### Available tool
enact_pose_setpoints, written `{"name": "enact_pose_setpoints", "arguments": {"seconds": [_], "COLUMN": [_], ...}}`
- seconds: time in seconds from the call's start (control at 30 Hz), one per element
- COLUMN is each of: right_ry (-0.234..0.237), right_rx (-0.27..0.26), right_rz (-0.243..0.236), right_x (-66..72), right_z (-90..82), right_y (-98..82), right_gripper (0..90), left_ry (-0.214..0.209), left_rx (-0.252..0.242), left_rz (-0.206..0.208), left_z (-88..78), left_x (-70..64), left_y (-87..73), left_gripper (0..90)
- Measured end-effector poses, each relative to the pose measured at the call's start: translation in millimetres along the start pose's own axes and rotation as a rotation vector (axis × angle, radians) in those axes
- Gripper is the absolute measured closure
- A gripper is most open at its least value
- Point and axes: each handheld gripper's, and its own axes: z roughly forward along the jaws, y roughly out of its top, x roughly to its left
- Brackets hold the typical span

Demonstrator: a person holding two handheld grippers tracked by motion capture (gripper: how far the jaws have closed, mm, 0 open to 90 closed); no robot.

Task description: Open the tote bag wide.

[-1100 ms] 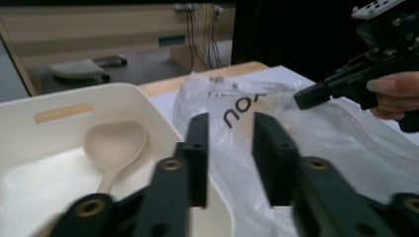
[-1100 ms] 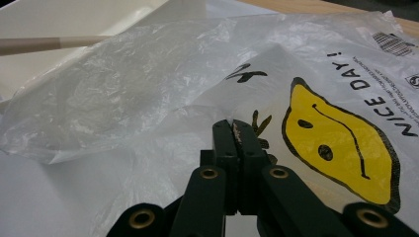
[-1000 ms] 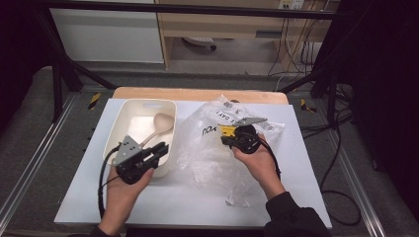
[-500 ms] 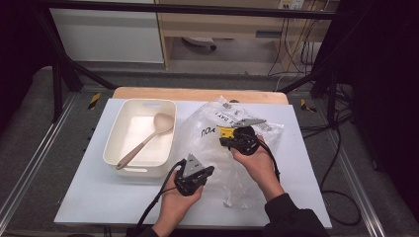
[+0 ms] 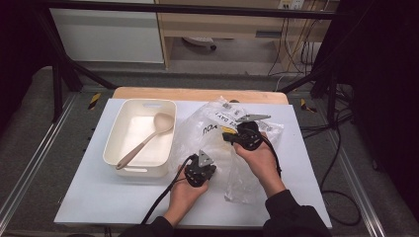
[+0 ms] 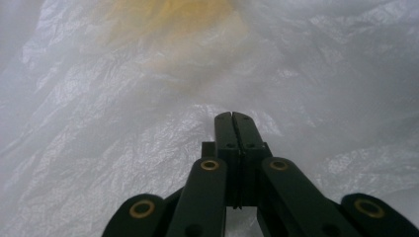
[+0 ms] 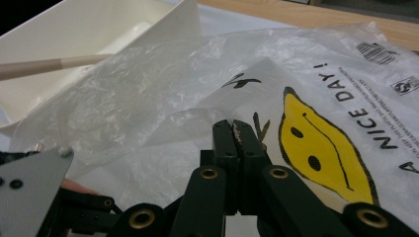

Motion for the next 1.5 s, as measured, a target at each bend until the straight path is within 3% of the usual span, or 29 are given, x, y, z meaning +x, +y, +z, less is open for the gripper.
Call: {"name": "enact_pose_setpoints", "arguments": {"seconds": [0.3, 0.6, 0.87, 1.1, 1.5], "right_ry": [-0.026, -0.042, -0.054, -0.062, -0.064], "right_rx": [-0.056, -0.101, -0.117, -0.132, -0.152], "right_rz": [0.034, 0.020, 0.026, 0.044, 0.077], "right_x": [-11.2, -12.0, -15.1, -23.5, -33.0], "right_z": [-7.6, -22.6, -32.6, -40.0, -49.0], "right_y": [22.1, 43.8, 48.6, 51.7, 54.7], "right_gripper": [90.0, 90.0, 90.0, 90.0, 90.0], "left_ry": [-0.009, -0.018, -0.022, -0.003, -0.023], "left_rx": [0.000, 0.020, 0.024, 0.020, 0.016], "left_rz": [0.013, 0.018, 0.016, 0.052, 0.031], "left_z": [0.4, 2.1, 4.4, 4.3, 4.3], "left_x": [1.7, 3.4, 6.4, 3.1, 5.2], "left_y": [-0.1, 4.6, 7.3, 6.6, 5.6], "left_gripper": [90.0, 90.0, 90.0, 90.0, 90.0]}}
